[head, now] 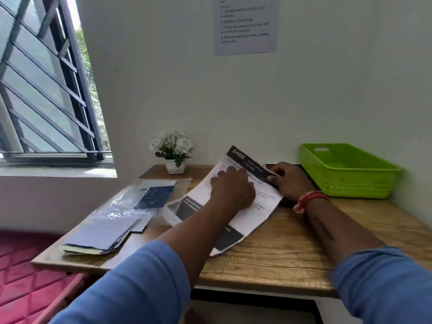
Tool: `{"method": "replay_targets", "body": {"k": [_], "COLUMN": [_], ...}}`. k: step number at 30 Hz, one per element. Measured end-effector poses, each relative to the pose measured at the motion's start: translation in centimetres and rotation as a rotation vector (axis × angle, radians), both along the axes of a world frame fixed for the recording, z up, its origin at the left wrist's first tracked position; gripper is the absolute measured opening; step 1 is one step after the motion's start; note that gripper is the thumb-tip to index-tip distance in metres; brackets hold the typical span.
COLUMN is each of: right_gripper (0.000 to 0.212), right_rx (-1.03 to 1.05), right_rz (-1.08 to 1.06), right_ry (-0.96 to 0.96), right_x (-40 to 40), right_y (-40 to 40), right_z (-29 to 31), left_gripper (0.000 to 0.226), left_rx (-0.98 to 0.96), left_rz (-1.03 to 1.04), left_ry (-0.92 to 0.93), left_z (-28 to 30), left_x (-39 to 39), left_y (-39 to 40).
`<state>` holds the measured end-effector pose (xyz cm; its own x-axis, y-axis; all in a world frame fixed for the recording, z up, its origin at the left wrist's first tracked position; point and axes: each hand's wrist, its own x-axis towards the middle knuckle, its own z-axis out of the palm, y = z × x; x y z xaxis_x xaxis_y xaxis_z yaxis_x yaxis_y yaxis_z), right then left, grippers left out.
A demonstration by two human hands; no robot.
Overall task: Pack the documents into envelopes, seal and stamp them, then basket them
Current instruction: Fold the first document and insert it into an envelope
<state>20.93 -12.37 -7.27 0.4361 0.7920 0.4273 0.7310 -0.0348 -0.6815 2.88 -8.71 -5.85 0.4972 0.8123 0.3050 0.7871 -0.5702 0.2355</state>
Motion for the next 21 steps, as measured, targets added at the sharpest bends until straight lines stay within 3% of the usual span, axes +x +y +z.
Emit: {"method": "replay_targets", "body": {"k": [3, 5, 10, 14, 21], "right_gripper": [0.008, 0.007, 0.008, 0.014, 0.011], "right_rx": [0.046, 0.020, -0.169, -0.256, -0.179], "right_rz": [0.034, 0.058, 0.096, 0.055, -0.023], "right_ry": [0.256, 0.327, 0.068, -0.023, -0.209], "right_x": [1.0, 0.9, 0.9, 1.2, 0.8], "right_y": [-1.3, -2.0, -2.0, -0.6, -0.4], "right_z": [0.3, 0.3, 0.7, 0.9, 1.8], "left_gripper": [0.041, 0.039, 0.037, 0.033, 0.033], "left_rx": [0.156, 0.145, -0.101, -0.075, -0.104], "left_rz": [-0.041, -0.064, -0.082, -0.073, -0.090], "left_ry": [-0.070, -0.082, 0.079, 0.011, -0.029], "left_z": [1.3, 1.7, -0.2, -1.8, -2.7], "left_x": [0.6, 1.0, 1.0, 0.8, 2.0], "left_y": [-1.1, -1.5, -0.7, 1.1, 2.3]}}
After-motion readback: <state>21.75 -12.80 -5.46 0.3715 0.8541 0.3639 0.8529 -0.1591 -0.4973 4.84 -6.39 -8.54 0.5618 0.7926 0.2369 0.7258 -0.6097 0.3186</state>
